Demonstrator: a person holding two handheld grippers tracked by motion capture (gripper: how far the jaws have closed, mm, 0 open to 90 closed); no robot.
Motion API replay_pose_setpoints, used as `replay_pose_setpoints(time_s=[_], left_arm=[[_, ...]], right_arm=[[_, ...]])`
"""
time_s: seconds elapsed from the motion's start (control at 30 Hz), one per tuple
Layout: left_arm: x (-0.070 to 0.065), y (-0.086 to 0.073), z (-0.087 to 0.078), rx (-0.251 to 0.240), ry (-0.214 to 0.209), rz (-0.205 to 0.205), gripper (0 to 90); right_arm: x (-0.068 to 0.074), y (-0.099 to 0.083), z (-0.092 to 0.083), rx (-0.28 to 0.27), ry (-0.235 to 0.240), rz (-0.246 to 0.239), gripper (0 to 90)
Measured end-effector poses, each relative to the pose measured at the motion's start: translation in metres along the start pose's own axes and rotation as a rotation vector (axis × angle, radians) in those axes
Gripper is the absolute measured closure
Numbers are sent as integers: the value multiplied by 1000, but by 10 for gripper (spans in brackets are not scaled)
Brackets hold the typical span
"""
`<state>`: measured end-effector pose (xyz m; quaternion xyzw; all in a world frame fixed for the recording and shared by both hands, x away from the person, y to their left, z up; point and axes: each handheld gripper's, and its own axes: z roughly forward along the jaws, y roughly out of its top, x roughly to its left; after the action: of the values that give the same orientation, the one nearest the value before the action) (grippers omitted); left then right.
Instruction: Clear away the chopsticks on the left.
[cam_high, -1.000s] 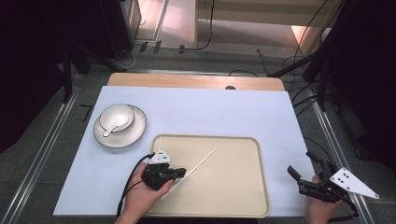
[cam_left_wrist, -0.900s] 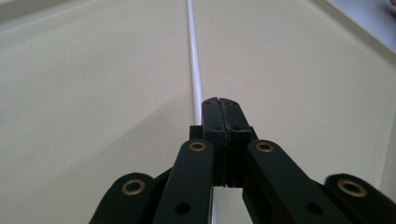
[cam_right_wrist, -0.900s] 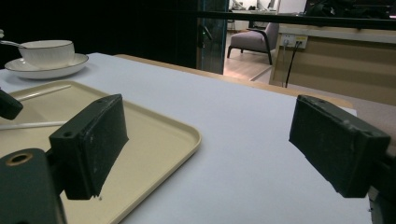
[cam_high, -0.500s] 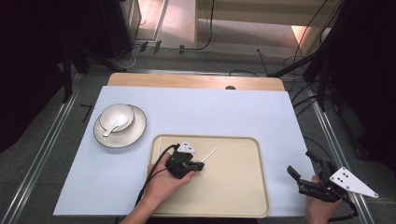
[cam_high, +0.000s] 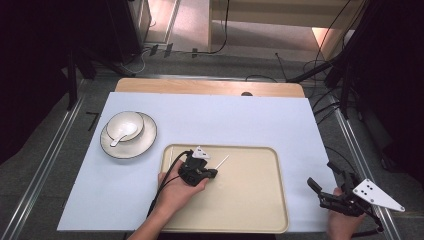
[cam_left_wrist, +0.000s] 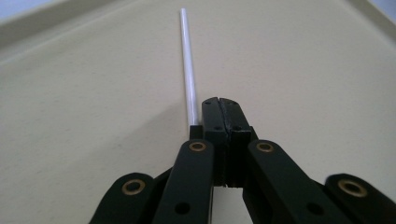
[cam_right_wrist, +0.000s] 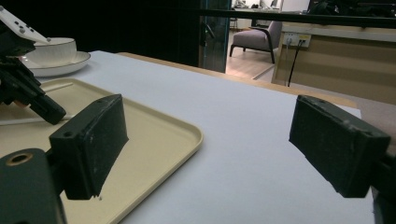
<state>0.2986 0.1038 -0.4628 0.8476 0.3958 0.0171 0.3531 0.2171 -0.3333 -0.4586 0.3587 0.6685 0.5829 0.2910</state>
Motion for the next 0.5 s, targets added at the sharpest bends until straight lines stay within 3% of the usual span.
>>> replay_pose_setpoints(time_s=[0.27,0.5], left_arm=[[25,-10,-17,-36,62,-93,900],[39,-22,-33,-52,59,-134,900]], right_arm=[[0,0,0,1,0,-1,118],[0,0,1,3,1,-3,118]])
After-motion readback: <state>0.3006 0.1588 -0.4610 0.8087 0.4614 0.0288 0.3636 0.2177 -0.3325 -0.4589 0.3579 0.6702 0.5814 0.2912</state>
